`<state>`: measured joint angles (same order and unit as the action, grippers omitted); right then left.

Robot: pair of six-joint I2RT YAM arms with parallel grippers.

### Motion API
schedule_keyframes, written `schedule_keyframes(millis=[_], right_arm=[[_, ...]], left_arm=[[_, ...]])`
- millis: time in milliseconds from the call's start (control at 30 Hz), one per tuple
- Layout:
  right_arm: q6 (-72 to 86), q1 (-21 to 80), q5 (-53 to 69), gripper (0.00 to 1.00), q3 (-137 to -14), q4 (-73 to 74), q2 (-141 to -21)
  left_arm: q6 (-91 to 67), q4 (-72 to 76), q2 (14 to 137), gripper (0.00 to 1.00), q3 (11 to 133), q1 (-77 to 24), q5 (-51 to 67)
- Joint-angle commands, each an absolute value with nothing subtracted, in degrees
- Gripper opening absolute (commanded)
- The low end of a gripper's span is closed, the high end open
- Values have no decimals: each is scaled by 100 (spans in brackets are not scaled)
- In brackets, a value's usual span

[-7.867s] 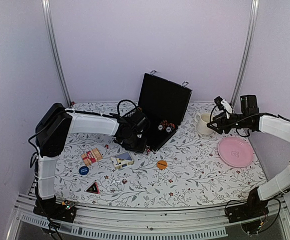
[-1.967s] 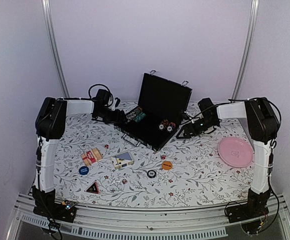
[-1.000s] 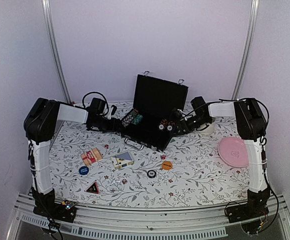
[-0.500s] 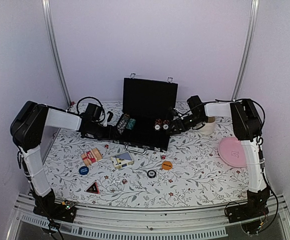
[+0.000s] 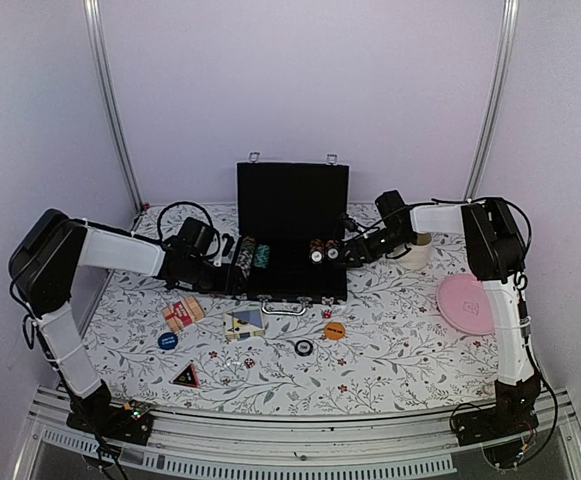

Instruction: Pack up texas hold em set

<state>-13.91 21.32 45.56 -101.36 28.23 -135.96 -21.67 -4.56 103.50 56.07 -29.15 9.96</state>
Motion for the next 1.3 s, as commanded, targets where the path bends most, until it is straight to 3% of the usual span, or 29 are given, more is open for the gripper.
schedule_keyframes(millis=[0,167,267,467,600,933,1067,1267], right_arm=[[-1413,2318,4616,79,-10063,2874,-13652],[-1381,2249,4619,79,-10085,2874,-13595],[-1348,2135,4583,80,-10087,2904,-13415],[-1572,1783,4306,83,-9616,2922,-12309],[-1791,1638,4273,83,-9033,2955,-11443],[-2781,1639,4683,84,-7233,3049,-9490],[-3076,1637,4921,84,-6706,2985,-9240],[-3233,1741,4666,84,-6867,3060,-9338]], left_arm=[[-2127,-394,10126,69,5505,-3287,1300],[-2144,-467,10036,69,5559,-3305,1211],[-2162,-915,9895,74,5725,-3304,806],[-1930,-1810,9203,82,5800,-3318,292],[-1543,-2236,8878,86,5772,-3477,566],[-313,-3146,9012,85,6060,-3835,842],[-271,-3487,9364,87,6276,-3823,499],[-594,-3536,9553,85,6178,-3819,550]])
